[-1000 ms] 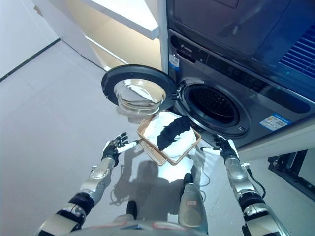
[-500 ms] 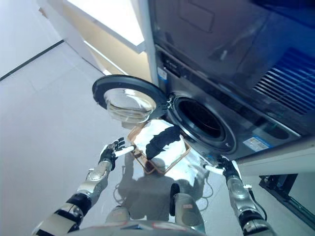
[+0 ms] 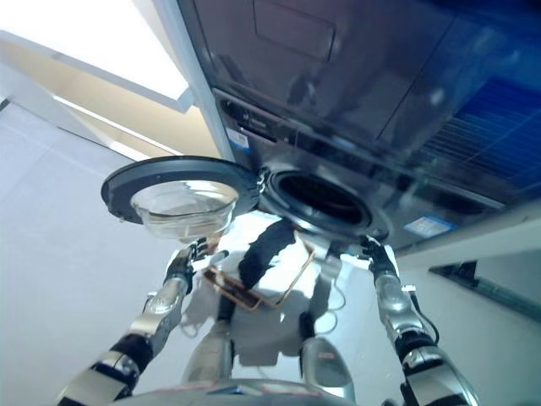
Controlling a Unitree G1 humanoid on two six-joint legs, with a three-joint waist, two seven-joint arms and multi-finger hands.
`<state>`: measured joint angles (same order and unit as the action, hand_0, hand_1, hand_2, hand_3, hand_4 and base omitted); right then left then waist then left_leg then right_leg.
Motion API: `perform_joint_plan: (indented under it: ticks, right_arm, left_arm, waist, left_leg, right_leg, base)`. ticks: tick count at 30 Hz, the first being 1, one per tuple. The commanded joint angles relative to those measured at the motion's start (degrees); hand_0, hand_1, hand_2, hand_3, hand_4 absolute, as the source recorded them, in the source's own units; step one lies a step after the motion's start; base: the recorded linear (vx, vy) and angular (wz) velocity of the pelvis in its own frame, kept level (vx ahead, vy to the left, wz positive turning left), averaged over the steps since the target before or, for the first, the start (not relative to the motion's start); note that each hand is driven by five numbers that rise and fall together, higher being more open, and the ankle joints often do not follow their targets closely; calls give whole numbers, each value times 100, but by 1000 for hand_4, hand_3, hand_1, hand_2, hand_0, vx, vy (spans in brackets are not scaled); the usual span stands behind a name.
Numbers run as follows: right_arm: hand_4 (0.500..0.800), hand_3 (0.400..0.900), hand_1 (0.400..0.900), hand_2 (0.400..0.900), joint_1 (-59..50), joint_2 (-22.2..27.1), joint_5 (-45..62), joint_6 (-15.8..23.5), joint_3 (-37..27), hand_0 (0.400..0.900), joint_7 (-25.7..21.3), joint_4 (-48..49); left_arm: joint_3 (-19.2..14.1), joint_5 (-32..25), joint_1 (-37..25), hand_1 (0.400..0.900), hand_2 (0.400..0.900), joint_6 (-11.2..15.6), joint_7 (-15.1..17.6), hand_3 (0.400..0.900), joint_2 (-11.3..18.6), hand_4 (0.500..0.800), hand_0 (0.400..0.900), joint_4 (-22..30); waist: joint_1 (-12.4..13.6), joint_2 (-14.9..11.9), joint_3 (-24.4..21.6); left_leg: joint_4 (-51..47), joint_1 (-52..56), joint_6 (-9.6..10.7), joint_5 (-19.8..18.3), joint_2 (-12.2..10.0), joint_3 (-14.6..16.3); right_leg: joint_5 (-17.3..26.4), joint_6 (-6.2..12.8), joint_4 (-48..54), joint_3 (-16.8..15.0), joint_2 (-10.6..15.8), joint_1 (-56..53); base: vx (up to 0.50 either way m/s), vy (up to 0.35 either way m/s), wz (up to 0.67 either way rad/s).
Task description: Put the clothes in the basket into the washing machine.
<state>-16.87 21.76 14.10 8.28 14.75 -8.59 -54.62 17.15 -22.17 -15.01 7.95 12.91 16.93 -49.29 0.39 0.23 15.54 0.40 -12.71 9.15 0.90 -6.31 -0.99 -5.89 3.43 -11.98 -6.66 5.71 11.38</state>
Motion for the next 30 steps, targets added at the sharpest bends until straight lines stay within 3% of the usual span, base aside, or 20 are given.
perform_joint_plan:
  ticks: [1,4,6,7,9,12,19,24,30]
  right_arm:
    - [800,900,900,900,-460,154,-111,320,222,900,-205,321]
    - [800,900,900,900,-1007,49,-127,305,464,900,-353,192]
    - [800,900,900,900,-1439,-27,-81,344,655,900,-525,125]
    - [800,900,900,900,-1446,-27,-80,346,654,900,-524,121]
    - [800,900,900,900,-1975,-72,-45,421,875,900,-751,110]
    - [800,900,900,900,-2362,-71,-21,556,1004,900,-985,167]
    - [800,900,900,900,-2358,106,-2,851,976,900,-1306,1010]
    - [800,900,900,900,-1967,289,-83,1163,833,900,-1568,2101]
    - [800,900,900,900,-1446,356,-158,1400,555,900,-1769,2803]
  left_arm:
    - [-134,528,-521,900,900,416,527,900,224,800,900,-72]
    - [-65,411,-995,900,900,407,702,900,176,800,900,-423]
    - [126,654,-1517,900,900,265,899,900,185,800,900,-922]
    - [125,654,-1525,900,900,267,899,900,184,800,900,-927]
    - [334,1038,-2222,900,900,73,1191,900,317,800,900,-1521]
    - [486,1309,-2721,900,900,-35,1440,900,415,800,900,-1930]
    - [644,1887,-3370,900,900,-175,1843,900,737,800,900,-2103]
    - [1057,2698,-3902,900,900,-339,2232,900,1173,800,900,-2069]
    - [1158,2969,-4183,900,900,-454,2486,900,1408,800,900,-2101]
  waist:
    - [128,90,200]
    - [117,-11,472]
    - [30,-93,716]
    - [30,-92,718]
    - [-63,-224,958]
    - [-176,-329,1115]
    - [-499,-486,1293]
    - [-834,-610,1340]
    - [-1039,-652,1330]
  left_leg:
    - [1323,-919,-369,211,55,-266]
    - [1172,-1121,-325,322,-95,-70]
    - [1025,-1276,-273,494,-219,-86]
    - [1024,-1279,-272,496,-221,-87]
    - [929,-1529,-178,651,-362,-141]
    - [924,-1804,-118,751,-492,-202]
    - [1010,-2543,10,875,-684,-341]
    - [1002,-3155,132,968,-829,-384]
    - [1172,-3665,150,909,-875,-434]
  right_leg:
    - [475,756,-58,203,748,117]
    - [899,820,403,697,882,346]
    - [952,777,396,674,788,612]
    - [951,776,391,674,786,619]
    - [963,759,262,709,658,1048]
    - [989,760,83,686,535,1490]
    - [1043,782,-217,630,365,2418]
    - [1178,834,-213,551,257,3129]
    - [1221,871,-351,514,246,3673]
  base:
    - [-201,100,-76]
    - [-138,13,-40]
    - [-80,-31,-7]
    - [-77,-44,-1]
    - [-126,-69,-11]
    - [-114,-83,-15]
    - [-73,-52,-11]
    - [-47,-28,-24]
    - [-6,-18,-9]
